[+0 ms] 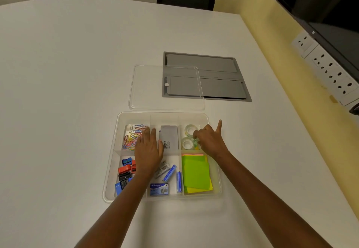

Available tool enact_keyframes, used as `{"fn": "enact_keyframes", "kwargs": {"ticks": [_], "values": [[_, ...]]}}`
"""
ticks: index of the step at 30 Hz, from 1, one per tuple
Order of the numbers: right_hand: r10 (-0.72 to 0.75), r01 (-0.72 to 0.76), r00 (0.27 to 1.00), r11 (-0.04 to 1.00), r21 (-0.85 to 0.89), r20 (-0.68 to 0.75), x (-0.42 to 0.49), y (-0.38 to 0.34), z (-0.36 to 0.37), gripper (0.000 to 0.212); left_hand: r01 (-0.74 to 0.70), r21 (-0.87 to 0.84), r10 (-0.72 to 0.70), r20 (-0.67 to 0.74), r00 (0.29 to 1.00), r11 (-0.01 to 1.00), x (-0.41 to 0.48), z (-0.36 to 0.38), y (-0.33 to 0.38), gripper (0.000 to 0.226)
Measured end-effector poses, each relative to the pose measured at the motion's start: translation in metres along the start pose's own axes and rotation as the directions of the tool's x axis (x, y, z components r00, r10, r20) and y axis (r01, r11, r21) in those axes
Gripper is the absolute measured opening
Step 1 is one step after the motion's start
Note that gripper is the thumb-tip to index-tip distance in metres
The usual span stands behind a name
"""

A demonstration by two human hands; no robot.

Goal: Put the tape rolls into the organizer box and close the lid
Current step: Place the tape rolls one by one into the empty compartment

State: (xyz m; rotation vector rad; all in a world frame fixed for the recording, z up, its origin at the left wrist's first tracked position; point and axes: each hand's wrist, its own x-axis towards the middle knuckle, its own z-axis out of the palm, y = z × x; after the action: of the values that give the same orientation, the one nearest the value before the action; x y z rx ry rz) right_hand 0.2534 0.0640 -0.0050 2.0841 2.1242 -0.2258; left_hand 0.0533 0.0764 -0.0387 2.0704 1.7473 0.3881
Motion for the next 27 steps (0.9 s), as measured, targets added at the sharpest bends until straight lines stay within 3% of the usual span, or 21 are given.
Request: {"fn": "enact_keyframes", "kwargs": {"ticks": [9, 14, 20, 24, 27], "values": [[-0.031, 0.025, 0.985, 0.999, -0.04, -0.172, 0.028, 0.004, -0.016, 0.029, 0.0, 0.004, 0.0, 0.002, 1.0, 1.0, 0.0, 0.002, -0.001, 0.051], [-0.025, 0.027, 0.992, 1.0, 0.013, -0.125, 0.039, -0.012, -0.013, 0.03, 0.0, 0.013, 0.0, 0.003, 1.0, 1.0, 0.0, 0.001, -0.001, 0.05], [0.011, 0.015, 0.991, 0.981, 0.193, -0.131, 0.036, -0.013, -0.006, 0.041, -0.001, 0.009, 0.001, -0.001, 1.0, 1.0, 0.0, 0.002, -0.002, 0.05], [-0.127, 0.13, 0.992, 0.969, 0.21, -0.027, 0.037, -0.015, -0.003, 0.028, 0.003, 0.004, -0.003, 0.002, 1.0, 1.0, 0.0, 0.002, -0.002, 0.051], [-0.107, 0.11, 0.994, 0.977, 0.184, -0.027, 0.04, -0.018, -0.005, 0.022, 0.003, 0.002, -0.003, 0.007, 1.0, 1.0, 0.0, 0.001, -0.002, 0.051]]}}
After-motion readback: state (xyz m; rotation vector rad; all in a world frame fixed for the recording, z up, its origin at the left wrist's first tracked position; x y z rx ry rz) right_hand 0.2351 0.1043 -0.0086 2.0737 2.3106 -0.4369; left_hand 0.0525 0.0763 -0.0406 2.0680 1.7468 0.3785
